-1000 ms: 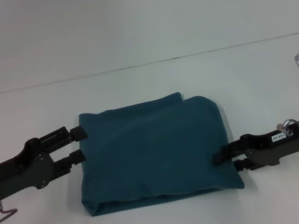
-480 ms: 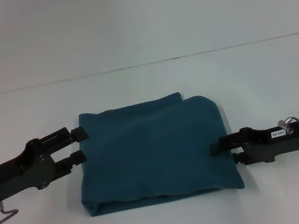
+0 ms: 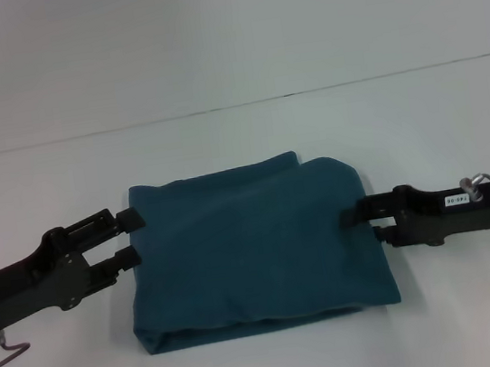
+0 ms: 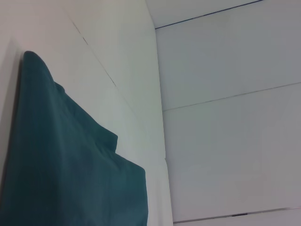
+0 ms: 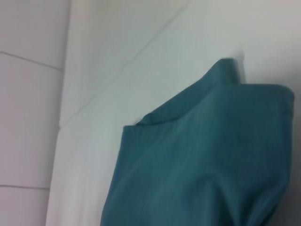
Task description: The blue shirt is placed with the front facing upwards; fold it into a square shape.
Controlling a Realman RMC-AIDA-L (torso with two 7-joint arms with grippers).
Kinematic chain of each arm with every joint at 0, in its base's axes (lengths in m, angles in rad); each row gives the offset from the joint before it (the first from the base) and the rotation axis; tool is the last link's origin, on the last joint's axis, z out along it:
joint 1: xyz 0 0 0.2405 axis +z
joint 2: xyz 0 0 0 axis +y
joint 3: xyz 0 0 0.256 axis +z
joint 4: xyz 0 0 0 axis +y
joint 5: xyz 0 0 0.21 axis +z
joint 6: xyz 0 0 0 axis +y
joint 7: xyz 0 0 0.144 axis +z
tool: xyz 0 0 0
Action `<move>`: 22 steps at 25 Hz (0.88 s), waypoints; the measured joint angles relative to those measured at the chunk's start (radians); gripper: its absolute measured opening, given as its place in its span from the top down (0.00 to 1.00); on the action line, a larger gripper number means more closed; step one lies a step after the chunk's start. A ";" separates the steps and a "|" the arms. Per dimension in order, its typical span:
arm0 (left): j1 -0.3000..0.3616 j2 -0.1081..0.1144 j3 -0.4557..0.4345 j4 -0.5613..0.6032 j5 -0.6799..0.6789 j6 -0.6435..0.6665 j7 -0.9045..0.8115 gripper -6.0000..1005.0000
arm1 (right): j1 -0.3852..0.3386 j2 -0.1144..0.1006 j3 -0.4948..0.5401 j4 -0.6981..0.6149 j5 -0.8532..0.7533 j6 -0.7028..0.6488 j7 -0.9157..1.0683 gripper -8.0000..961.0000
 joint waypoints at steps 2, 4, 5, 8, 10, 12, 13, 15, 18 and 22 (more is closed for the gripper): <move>0.000 0.000 0.000 0.000 0.000 0.000 0.000 0.27 | 0.000 -0.002 -0.007 0.010 -0.004 0.014 -0.001 0.30; 0.000 0.001 0.000 -0.004 0.000 0.000 0.001 0.27 | 0.006 -0.006 -0.011 0.022 -0.025 0.027 0.005 0.29; 0.000 0.001 0.000 -0.004 0.000 0.000 0.001 0.27 | 0.008 -0.007 -0.011 0.025 -0.038 0.031 0.011 0.29; -0.001 0.003 0.000 -0.005 -0.001 0.000 0.002 0.27 | 0.012 -0.009 -0.012 0.027 -0.062 0.042 0.022 0.29; -0.002 0.003 0.000 -0.006 -0.001 -0.001 0.002 0.27 | 0.014 -0.009 -0.012 0.027 -0.063 0.051 0.023 0.29; -0.002 0.003 0.000 -0.007 -0.001 -0.001 0.002 0.27 | 0.015 -0.009 -0.016 0.029 -0.063 0.057 0.023 0.29; -0.003 0.003 0.000 -0.007 -0.001 -0.002 0.002 0.27 | 0.017 -0.008 -0.018 0.030 -0.064 0.058 0.023 0.30; -0.003 0.003 0.000 -0.007 -0.002 -0.003 0.002 0.27 | 0.018 -0.008 -0.020 0.033 -0.064 0.064 0.021 0.29; -0.002 0.003 0.000 -0.008 -0.002 -0.008 0.003 0.27 | 0.019 -0.003 -0.019 0.035 -0.062 0.075 0.017 0.29; -0.002 0.003 0.000 -0.011 -0.002 -0.011 0.008 0.27 | 0.025 0.005 -0.021 0.035 -0.060 0.093 0.017 0.29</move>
